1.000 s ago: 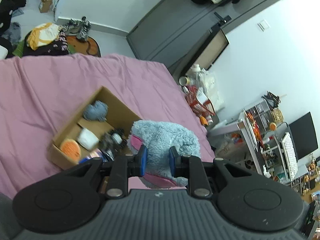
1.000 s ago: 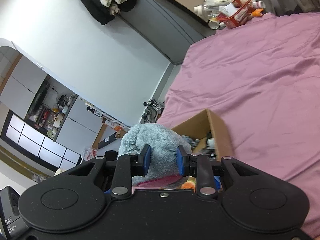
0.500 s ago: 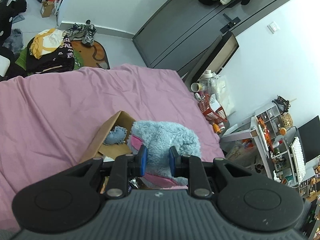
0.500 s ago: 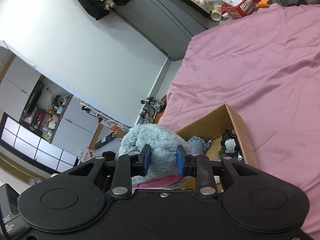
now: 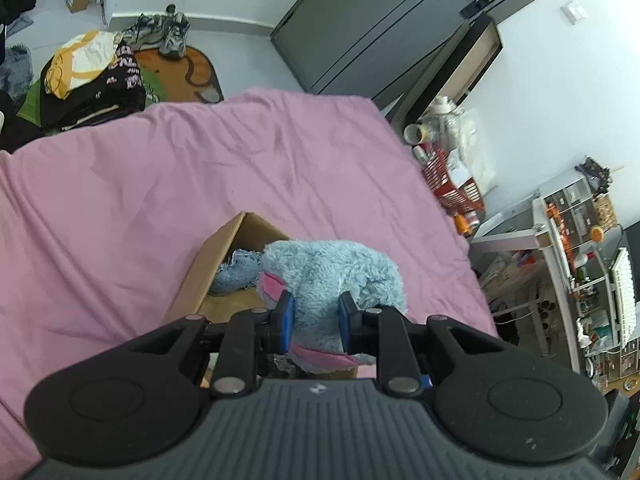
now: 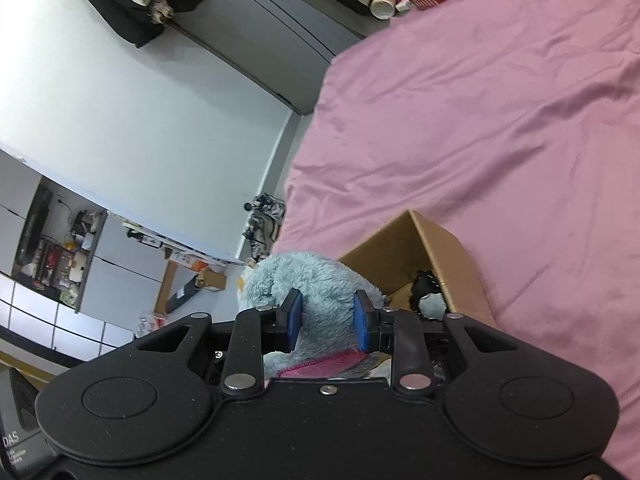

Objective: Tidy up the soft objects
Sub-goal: 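Lift and carry the grey plush over the box with the right tool, then open the right tool to drop the grey plush into the box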

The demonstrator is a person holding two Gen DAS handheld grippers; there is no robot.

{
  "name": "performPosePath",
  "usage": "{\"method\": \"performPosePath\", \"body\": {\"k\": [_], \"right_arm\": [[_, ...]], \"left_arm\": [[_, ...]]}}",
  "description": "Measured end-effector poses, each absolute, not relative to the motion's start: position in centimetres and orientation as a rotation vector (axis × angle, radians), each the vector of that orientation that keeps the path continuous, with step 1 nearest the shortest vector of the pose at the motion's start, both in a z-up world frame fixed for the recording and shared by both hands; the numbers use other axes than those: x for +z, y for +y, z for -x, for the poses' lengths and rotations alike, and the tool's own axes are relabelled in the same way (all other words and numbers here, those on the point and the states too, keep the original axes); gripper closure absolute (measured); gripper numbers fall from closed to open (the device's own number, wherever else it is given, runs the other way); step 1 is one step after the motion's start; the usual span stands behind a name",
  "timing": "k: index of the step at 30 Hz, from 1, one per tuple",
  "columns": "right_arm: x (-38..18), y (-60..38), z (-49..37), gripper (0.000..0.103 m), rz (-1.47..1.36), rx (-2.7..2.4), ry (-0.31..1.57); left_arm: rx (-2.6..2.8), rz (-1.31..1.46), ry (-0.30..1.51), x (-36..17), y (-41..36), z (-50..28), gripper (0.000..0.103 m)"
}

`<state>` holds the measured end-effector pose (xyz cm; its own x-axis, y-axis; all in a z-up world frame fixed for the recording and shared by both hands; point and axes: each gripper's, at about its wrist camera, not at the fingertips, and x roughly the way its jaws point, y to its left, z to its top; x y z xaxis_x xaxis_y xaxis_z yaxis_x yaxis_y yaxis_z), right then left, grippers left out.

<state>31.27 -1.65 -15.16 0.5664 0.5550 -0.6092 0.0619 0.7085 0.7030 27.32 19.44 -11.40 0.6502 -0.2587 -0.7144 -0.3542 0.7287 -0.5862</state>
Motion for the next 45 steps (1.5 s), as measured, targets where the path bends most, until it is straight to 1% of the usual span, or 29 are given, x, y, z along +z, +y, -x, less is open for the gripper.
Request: {"method": "performPosePath", "body": {"k": [4,5,7,9,11,13,15,18,19,21,22,24,25,26,27,29,30,33,35,37,38,39,41,42,43,45], "right_arm": [[-16.6,-1.5,-32.0,0.075,-0.738,0.299,0.972],[-16.9,-1.4,-32.1,0.071,-0.731,0.297,0.982],[-17.6,-1.2,-32.4,0.069,-0.702,0.284,0.998],[-17.7,-1.3,-32.4,0.065,-0.689,0.272,1.006],[-17.3,-1.7,-32.2,0.056,-0.692,0.274,0.997],[-16.9,-2.0,-32.0,0.053,-0.687,0.27,0.99],[-16.4,-2.5,-31.6,0.052,-0.687,0.268,0.986],[-15.8,-3.5,-30.8,0.052,-0.68,0.267,0.975],[-15.6,-3.9,-30.6,0.049,-0.68,0.266,0.97],[-15.3,-4.6,-30.2,0.045,-0.682,0.263,0.96],[-15.0,-4.9,-30.0,0.044,-0.681,0.265,0.955],[-14.5,-5.6,-29.4,0.04,-0.671,0.267,0.947],[-14.1,-6.0,-29.1,0.036,-0.66,0.262,0.94],[-13.7,-6.4,-28.7,0.032,-0.643,0.25,0.936],[-13.4,-6.7,-28.5,0.03,-0.626,0.241,0.934],[-12.8,-7.6,-27.8,0.024,-0.605,0.238,0.925],[-12.5,-8.0,-27.5,0.022,-0.602,0.238,0.918],[-11.6,-9.3,-26.5,0.014,-0.588,0.238,0.901],[-10.8,-10.0,-25.8,0.005,-0.568,0.243,0.886],[-9.8,-10.7,-24.9,0.0,-0.541,0.252,0.867],[-9.3,-11.0,-24.4,0.0,-0.528,0.256,0.855],[-8.8,-11.2,-24.0,0.0,-0.513,0.262,0.843],[-7.9,-11.9,-23.0,0.0,-0.481,0.274,0.818],[-7.6,-12.3,-22.6,0.0,-0.47,0.278,0.808],[-7.3,-12.6,-22.3,0.0,-0.463,0.28,0.8],[-6.6,-13.4,-21.5,0.0,-0.454,0.277,0.785]], "left_arm": [[0.072,0.777,0.924,-12.9,19.4,-28.6,0.081],[0.075,0.777,0.934,-13.3,19.4,-28.8,0.081],[0.087,0.774,0.959,-14.1,19.3,-29.1,0.08],[0.12,0.763,0.996,-14.9,19.3,-29.4,0.079],[0.189,0.74,1.026,-15.3,19.2,-29.5,0.078],[0.212,0.72,1.037,-15.2,19.0,-29.4,0.078],[0.197,0.722,1.036,-14.8,18.8,-29.2,0.071],[0.215,0.724,1.026,-14.0,18.6,-28.8,0.066],[0.222,0.724,1.016,-13.6,18.5,-28.4,0.064],[0.243,0.726,1.006,-13.0,18.3,-27.9,0.055],[0.249,0.719,1.0,-12.6,18.1,-27.7,0.053],[0.261,0.691,0.989,-12.0,17.6,-27.3,0.046],[0.267,0.678,0.988,-11.7,17.4,-27.0,0.043],[0.275,0.666,0.988,-11.3,17.2,-26.7,0.036],[0.285,0.655,0.988,-11.0,17.0,-26.4,0.032],[0.307,0.622,0.99,-10.4,16.4,-25.7,0.028],[0.327,0.6,0.991,-10.0,16.1,-25.3,0.027],[0.351,0.562,0.981,-9.1,15.3,-24.1,0.026],[0.348,0.554,0.976,-8.7,14.8,-23.3,0.025],[0.357,0.54,0.971,-8.2,14.3,-22.5,0.025],[0.359,0.528,0.964,-7.8,13.9,-22.0,0.023],[0.358,0.522,0.955,-7.5,13.7,-21.6,0.019],[0.348,0.52,0.933,-6.8,13.2,-20.5,0.017],[0.345,0.522,0.921,-6.5,13.0,-20.0,0.015],[0.345,0.521,0.909,-6.2,12.8,-19.5,0.01],[0.342,0.5,0.887,-5.7,12.0,-18.5,0.007]]}}
